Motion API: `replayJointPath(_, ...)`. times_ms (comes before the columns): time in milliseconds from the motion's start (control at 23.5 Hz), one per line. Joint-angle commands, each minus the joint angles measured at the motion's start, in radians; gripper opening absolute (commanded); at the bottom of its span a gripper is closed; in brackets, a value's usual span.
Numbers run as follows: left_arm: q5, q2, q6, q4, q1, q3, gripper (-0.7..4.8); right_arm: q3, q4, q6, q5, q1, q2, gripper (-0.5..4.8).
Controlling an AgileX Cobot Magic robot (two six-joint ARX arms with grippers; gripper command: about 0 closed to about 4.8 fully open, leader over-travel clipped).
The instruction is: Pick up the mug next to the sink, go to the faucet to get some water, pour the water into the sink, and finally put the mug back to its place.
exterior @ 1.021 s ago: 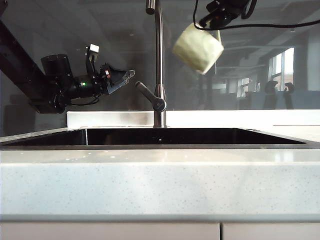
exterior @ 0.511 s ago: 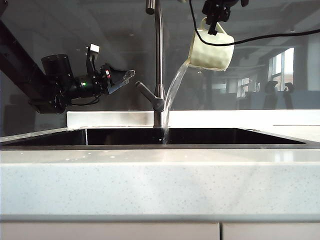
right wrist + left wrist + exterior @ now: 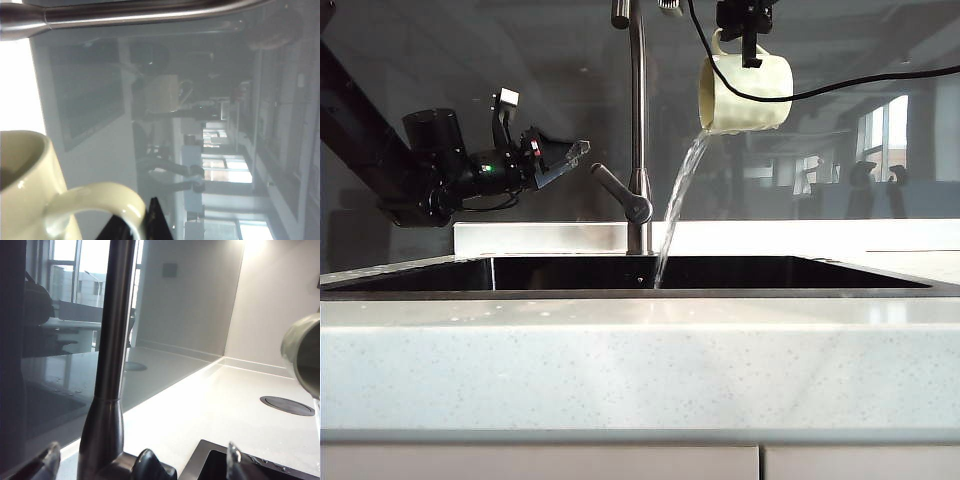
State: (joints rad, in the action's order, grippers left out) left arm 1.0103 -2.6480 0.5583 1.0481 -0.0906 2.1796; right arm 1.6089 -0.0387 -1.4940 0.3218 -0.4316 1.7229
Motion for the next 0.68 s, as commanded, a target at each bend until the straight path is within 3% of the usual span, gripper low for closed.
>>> replayJointPath(43, 0.0, 0.006, 0.002, -0.004, 0.002, 0.005, 4.26, 0.012, -0.089, -0.011, -0.003, -0.006, -0.021, -0.05)
replayJointPath(298, 0.0, 0.006, -0.001, -0.057, 0.002, 0.005, 4.26, 0.012, -0.097, -0.168, -0.029, -0.005, -0.021, -0.05)
replayJointPath(681, -0.001, 0.006, -0.001, -0.156, 0.002, 0.005, 4.26, 0.012, -0.093, -0.167, -0.036, -0.006, -0.021, -0.05)
